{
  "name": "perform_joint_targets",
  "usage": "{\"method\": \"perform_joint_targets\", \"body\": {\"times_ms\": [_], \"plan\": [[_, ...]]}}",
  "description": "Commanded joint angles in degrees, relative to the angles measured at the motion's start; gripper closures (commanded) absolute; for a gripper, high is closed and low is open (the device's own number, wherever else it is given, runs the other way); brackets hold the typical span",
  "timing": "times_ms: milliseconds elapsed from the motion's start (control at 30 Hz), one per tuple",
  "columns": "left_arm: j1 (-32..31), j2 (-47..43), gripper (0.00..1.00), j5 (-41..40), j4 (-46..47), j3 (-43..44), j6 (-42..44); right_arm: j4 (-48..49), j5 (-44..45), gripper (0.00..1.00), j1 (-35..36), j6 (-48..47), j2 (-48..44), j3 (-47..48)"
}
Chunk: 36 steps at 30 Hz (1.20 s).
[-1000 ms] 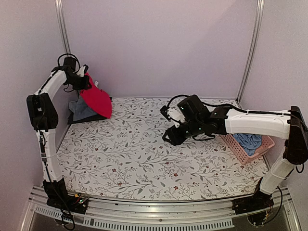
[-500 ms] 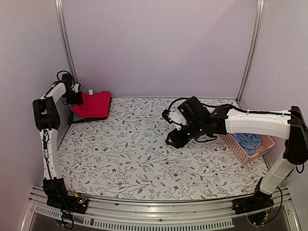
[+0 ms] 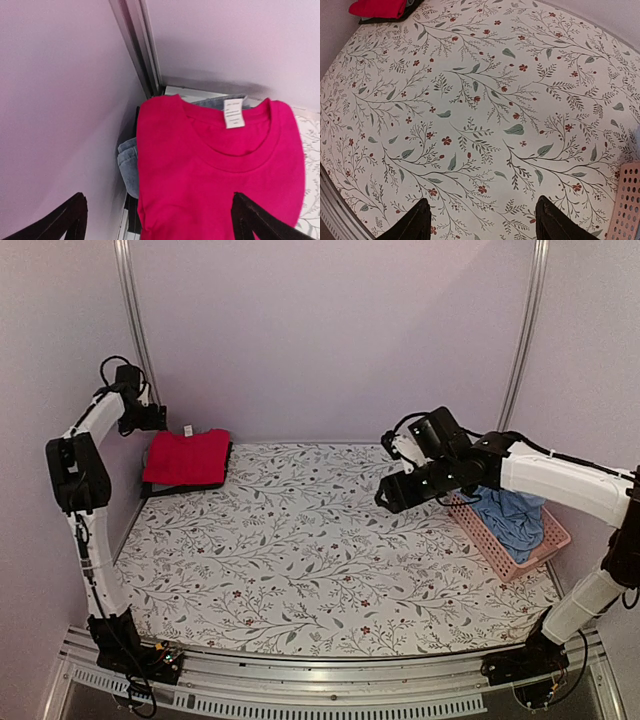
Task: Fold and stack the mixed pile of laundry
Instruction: Pick up the crumpled shirt from the bin.
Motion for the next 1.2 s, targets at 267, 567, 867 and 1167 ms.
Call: {"method": "perform_joint_targets", "body": {"times_ms": [267, 567, 867, 1167], "plan": [[-8.3, -25.5, 0.0, 17.9, 13.2, -21.3, -10.6, -16.5, 3.5, 0.15, -31.4, 8.4, -14.7, -2.3], [-12.9, -33.1, 0.0, 20.1, 15.6, -30.9, -12.2, -7.8, 2.3, 0.11, -40.8, 12.3, -5.7, -15.4], [-17.1, -35.0, 0.0, 19.6, 16.6, -37.9, -12.3, -1.7, 9.7, 0.06, -43.3, 9.0, 15.2, -10.3], [-18.9, -33.3, 0.0, 24.6, 14.2, -34.0, -17.4, 0.0, -4.5, 0.8, -46.0, 5.4, 26.1, -5.2]]}}
